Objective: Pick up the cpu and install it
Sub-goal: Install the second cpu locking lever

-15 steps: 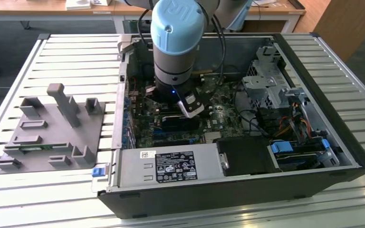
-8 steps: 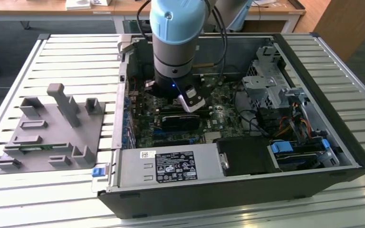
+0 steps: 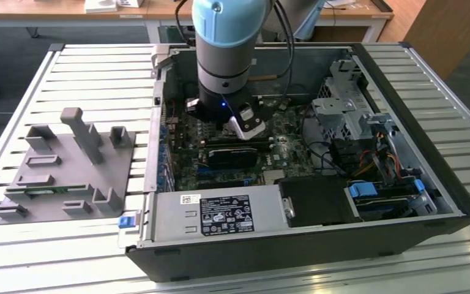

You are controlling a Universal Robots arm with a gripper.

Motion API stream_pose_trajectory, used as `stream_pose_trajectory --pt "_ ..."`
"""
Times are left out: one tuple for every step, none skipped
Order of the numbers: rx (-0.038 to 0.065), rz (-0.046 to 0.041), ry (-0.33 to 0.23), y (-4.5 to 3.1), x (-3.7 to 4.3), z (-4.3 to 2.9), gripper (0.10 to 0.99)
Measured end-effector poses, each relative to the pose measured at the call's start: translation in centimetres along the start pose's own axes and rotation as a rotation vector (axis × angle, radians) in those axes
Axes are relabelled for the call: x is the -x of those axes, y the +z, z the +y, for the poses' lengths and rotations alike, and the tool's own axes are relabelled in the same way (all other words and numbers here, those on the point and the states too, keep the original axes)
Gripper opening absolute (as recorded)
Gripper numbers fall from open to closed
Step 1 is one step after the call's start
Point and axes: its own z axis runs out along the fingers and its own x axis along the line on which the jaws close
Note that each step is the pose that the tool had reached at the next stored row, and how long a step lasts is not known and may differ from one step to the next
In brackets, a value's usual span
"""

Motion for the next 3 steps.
stream_pose_trajectory --pt "0.0 0.0 0.0 -0.95 -0.01 0.31 0.106" --pt "0.0 -0.0001 0.0 -1.04 -0.01 0.34 0.106" --pt "0.0 -0.0001 0.0 -1.04 -0.01 0.34 0.106"
